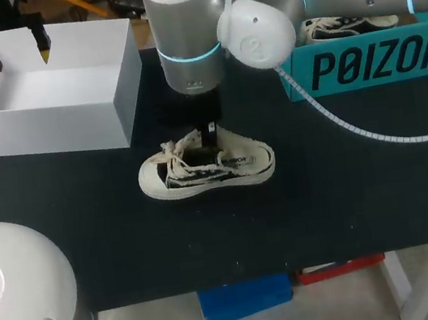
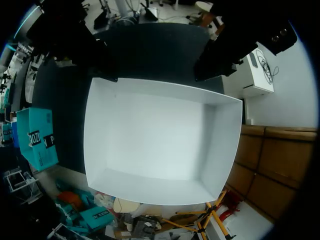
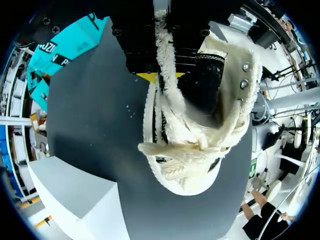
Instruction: Take the shoe out of the shoebox, open the shoe tongue, remove and reinsert the insole, then place the shoe into the shoebox
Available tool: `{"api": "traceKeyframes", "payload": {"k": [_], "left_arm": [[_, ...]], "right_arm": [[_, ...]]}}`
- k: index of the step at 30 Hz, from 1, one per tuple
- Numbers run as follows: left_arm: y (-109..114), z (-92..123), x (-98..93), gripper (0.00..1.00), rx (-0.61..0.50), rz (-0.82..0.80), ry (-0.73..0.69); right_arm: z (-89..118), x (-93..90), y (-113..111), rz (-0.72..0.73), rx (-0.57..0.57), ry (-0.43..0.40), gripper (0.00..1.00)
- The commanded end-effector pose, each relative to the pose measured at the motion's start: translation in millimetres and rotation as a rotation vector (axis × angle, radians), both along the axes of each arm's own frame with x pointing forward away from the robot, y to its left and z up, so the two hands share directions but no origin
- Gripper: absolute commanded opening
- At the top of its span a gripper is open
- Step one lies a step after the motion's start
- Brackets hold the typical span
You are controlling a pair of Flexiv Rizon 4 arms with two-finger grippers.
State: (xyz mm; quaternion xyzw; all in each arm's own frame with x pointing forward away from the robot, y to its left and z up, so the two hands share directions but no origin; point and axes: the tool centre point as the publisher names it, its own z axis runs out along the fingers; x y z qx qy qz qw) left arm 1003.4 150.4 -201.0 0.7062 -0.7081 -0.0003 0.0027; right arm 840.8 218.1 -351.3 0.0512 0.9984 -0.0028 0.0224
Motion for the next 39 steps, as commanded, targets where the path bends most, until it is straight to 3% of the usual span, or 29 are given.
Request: {"api": "traceKeyframes", "payload": {"k": [1, 20, 21, 22, 24, 31, 39], "left_arm": [[-0.4, 0.6, -0.8, 1.0, 0.002, 0.002, 0.001], [-0.4, 0.6, -0.8, 1.0, 0.002, 0.002, 0.001], [-0.4, 0.6, -0.8, 1.0, 0.002, 0.002, 0.001], [-0.4, 0.6, -0.8, 1.0, 0.002, 0.002, 0.001], [-0.4, 0.6, -0.8, 1.0, 0.002, 0.002, 0.001], [-0.4, 0.6, -0.8, 1.0, 0.002, 0.002, 0.001], [-0.4, 0.6, -0.8, 1.0, 0.002, 0.002, 0.001]], "right_arm": [[-15.4, 3.2, -1.9, 0.022, 0.05, 0.029, 0.0], [-38.8, -3.1, -6.0, 0.044, 0.08, 0.134, 0.0], [-39.3, -3.5, -6.2, 0.041, 0.081, 0.136, 0.29], [-39.8, -4.1, -6.3, 0.037, 0.079, 0.142, 0.43], [-40.3, -4.7, -6.4, 0.033, 0.077, 0.145, 1.0], [-30.2, -7.1, -16.8, -0.021, 0.046, 0.113, 1.0], [19.0, -3.7, -41.5, -0.056, 0.079, 0.029, 1.0]]}}
